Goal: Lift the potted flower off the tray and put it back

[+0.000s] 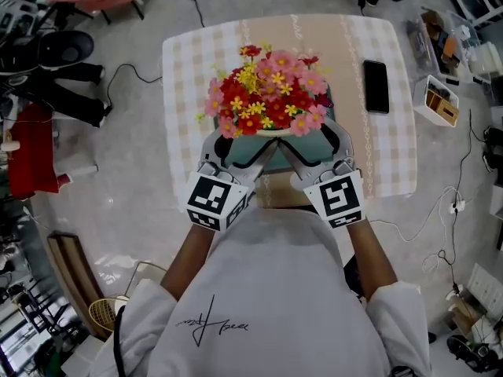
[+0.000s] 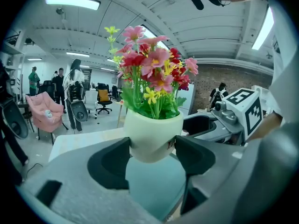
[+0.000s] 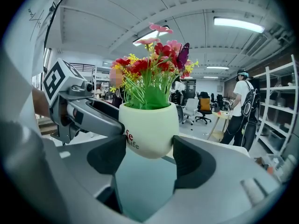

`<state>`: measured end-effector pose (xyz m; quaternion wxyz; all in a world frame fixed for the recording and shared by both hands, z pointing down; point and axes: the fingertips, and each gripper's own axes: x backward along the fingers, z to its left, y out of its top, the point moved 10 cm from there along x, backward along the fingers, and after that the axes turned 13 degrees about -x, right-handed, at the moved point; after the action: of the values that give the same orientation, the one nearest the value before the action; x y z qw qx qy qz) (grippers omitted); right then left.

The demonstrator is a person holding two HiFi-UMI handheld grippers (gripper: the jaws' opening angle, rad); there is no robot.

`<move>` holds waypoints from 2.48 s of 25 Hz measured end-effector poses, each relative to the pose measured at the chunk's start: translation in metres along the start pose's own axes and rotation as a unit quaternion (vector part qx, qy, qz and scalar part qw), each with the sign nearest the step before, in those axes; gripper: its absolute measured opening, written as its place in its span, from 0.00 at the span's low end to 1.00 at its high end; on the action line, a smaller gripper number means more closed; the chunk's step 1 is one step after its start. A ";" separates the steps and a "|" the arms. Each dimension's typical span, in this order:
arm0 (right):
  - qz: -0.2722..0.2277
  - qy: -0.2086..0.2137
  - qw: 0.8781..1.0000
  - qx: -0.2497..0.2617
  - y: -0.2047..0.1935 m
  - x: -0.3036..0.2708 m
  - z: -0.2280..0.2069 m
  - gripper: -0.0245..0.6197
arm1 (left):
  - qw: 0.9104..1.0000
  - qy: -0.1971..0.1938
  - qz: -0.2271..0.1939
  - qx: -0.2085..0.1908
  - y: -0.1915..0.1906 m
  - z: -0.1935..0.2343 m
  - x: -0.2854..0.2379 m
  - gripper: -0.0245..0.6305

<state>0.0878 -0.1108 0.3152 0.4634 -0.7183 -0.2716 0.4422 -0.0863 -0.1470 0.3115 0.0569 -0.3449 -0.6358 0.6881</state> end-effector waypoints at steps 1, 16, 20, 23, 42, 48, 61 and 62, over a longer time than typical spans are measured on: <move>-0.001 -0.002 1.000 -0.001 -0.001 0.001 -0.001 0.53 | 1.000 -0.001 0.001 -0.002 0.000 0.000 -0.001 0.51; 0.010 -0.031 0.999 -0.027 -0.021 0.011 -0.018 0.53 | 0.999 -0.034 0.027 -0.029 -0.003 -0.014 -0.027 0.50; 0.013 -0.037 0.999 -0.031 -0.029 0.015 -0.024 0.53 | 0.998 -0.041 0.031 -0.032 -0.006 -0.020 -0.035 0.50; 0.016 -0.042 0.998 -0.034 -0.034 0.019 -0.028 0.53 | 0.998 -0.048 0.035 -0.033 -0.008 -0.025 -0.040 0.50; 0.035 -0.038 0.998 -0.039 -0.057 0.033 -0.043 0.53 | 0.998 -0.043 0.046 -0.028 -0.019 -0.051 -0.054 0.49; 0.045 -0.032 0.998 -0.040 -0.067 0.035 -0.048 0.53 | 0.997 -0.035 0.056 -0.028 -0.026 -0.062 -0.058 0.49; 0.063 -0.009 0.997 -0.032 -0.091 0.038 -0.056 0.53 | 0.997 -0.004 0.071 -0.010 -0.046 -0.085 -0.064 0.49; 0.064 -0.007 0.997 -0.031 -0.093 0.039 -0.057 0.53 | 0.997 -0.002 0.072 -0.008 -0.047 -0.087 -0.064 0.49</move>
<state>0.1581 -0.0646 0.3948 0.4094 -0.7451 -0.2424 0.4675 -0.0075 -0.0987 0.3843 0.0033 -0.3885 -0.6152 0.6860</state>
